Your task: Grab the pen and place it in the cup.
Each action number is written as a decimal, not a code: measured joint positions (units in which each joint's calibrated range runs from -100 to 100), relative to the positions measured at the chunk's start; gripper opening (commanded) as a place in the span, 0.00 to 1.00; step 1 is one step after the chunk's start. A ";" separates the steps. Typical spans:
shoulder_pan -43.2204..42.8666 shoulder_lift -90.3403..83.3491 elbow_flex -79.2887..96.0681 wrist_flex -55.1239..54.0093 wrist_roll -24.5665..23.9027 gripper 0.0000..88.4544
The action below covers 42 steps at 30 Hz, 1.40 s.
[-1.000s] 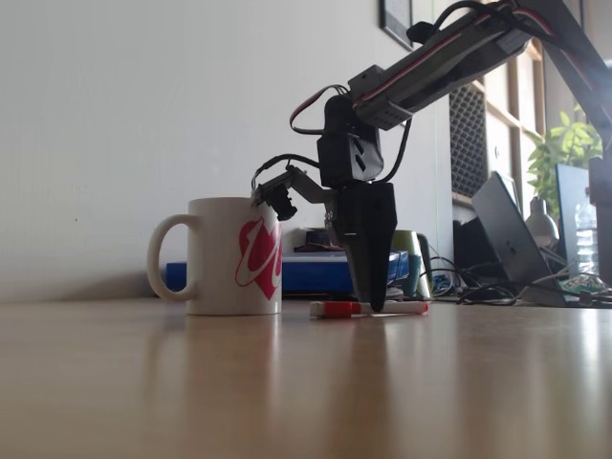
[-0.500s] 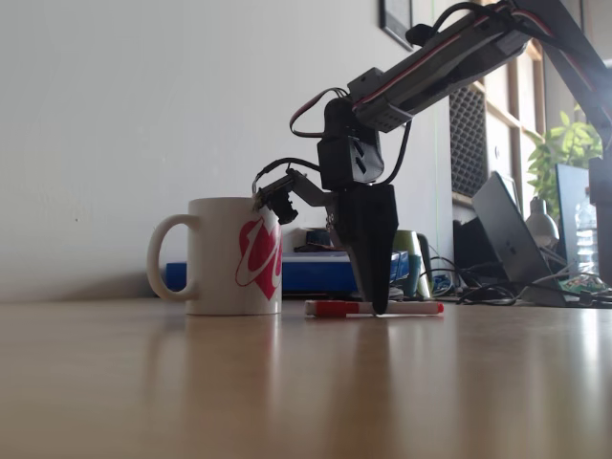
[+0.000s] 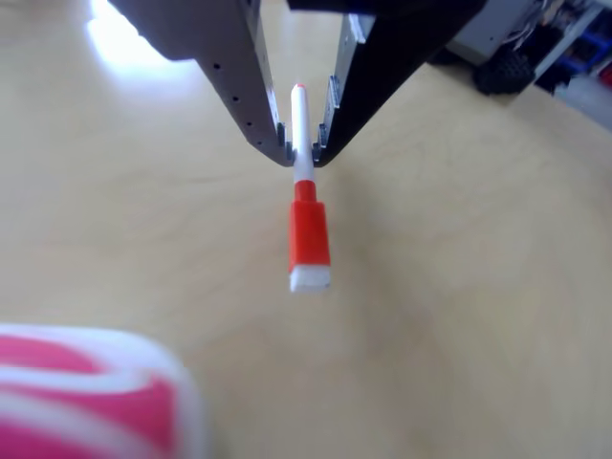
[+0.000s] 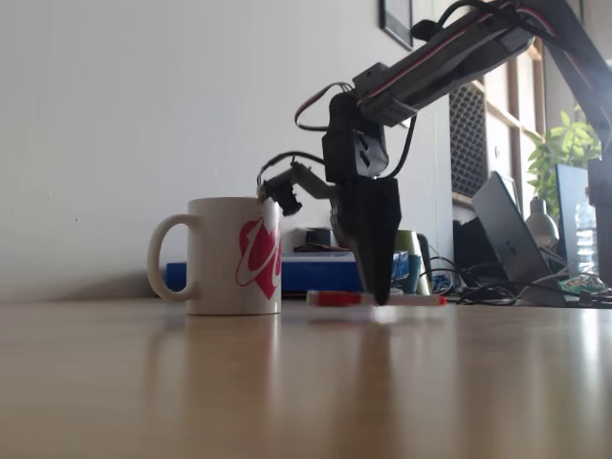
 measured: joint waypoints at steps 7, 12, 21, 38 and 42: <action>0.81 -9.26 -0.09 5.08 0.15 0.01; 0.81 -18.78 -0.09 7.97 0.44 0.01; 0.30 -36.04 0.00 2.46 -0.05 0.01; -3.76 -33.52 0.00 -28.31 -16.56 0.01; -3.47 -30.74 0.00 -33.47 -23.01 0.01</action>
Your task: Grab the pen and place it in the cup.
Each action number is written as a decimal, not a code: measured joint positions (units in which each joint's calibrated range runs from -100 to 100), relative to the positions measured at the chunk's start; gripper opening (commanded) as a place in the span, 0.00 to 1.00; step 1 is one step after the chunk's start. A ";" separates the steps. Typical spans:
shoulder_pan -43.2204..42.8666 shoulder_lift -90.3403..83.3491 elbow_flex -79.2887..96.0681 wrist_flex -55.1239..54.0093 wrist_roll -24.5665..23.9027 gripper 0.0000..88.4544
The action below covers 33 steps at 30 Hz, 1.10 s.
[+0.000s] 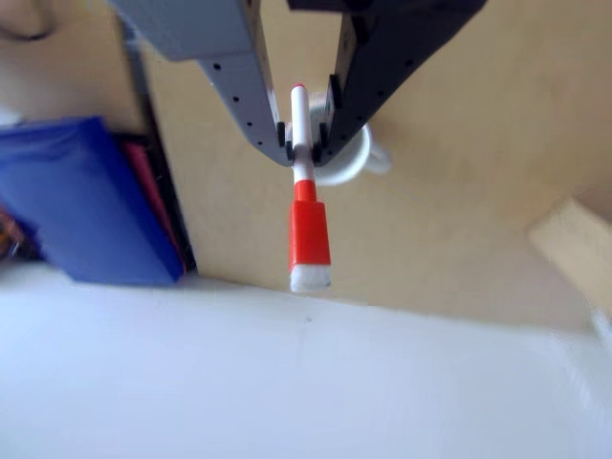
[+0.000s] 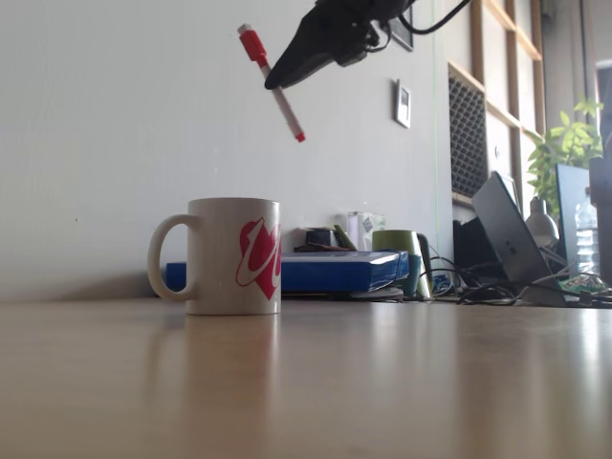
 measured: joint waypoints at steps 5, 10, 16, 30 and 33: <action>-0.15 1.85 0.00 -4.92 -4.59 0.01; 0.07 6.06 0.00 -8.31 -5.96 0.01; 0.07 11.12 0.00 -10.51 -7.33 0.01; -0.37 16.67 2.93 -11.19 -8.40 0.03; -0.96 16.67 3.46 -11.19 -8.30 0.04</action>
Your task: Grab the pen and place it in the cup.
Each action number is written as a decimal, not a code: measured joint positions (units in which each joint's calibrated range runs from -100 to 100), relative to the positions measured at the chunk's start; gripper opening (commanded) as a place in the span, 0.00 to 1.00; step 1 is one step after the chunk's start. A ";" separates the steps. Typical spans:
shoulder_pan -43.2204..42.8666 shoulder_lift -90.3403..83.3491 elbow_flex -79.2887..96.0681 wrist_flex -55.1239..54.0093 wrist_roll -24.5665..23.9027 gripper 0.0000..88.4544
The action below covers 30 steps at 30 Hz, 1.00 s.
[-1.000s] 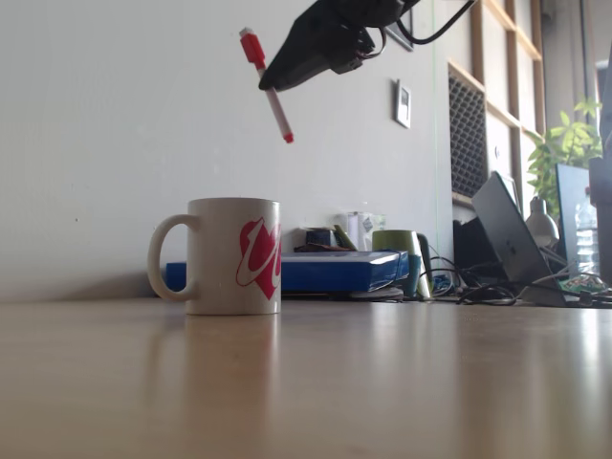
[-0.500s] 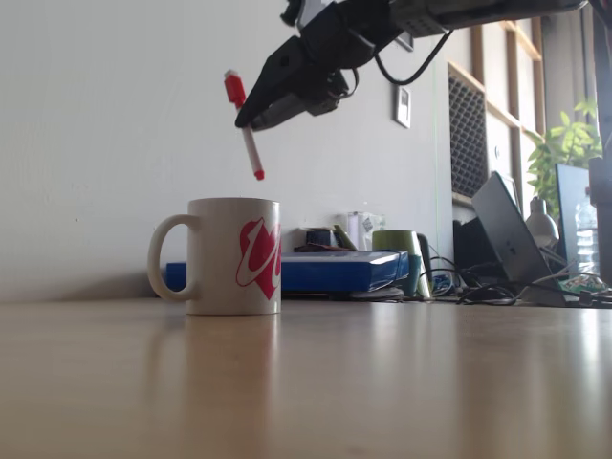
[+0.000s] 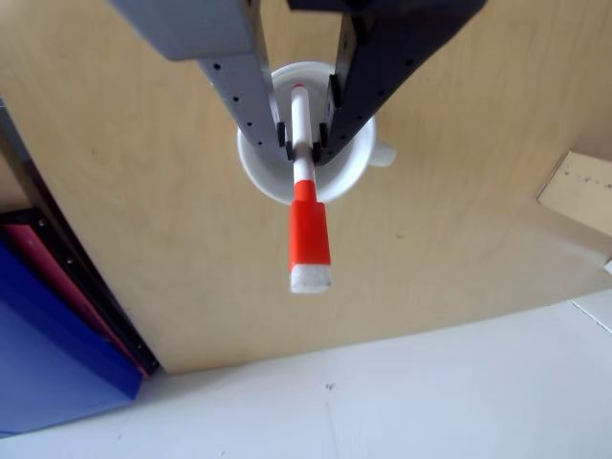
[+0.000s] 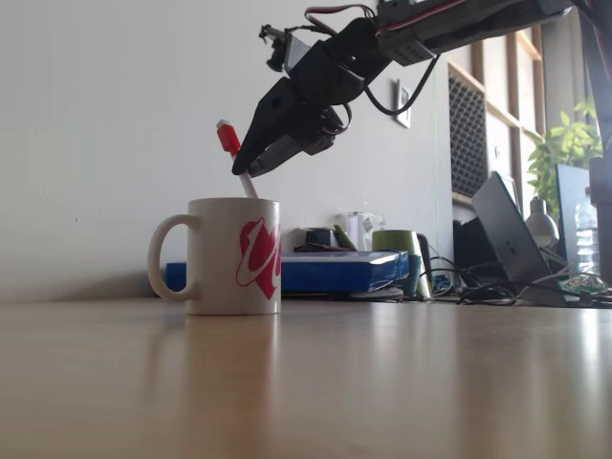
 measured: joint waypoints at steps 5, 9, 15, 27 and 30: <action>0.07 0.00 0.09 0.00 0.00 0.04; -0.52 0.00 0.09 0.00 0.00 0.12; -0.89 0.00 0.09 0.00 0.05 0.27; -0.74 0.00 0.09 0.00 -0.05 0.28; -0.81 0.00 0.09 0.00 0.15 0.28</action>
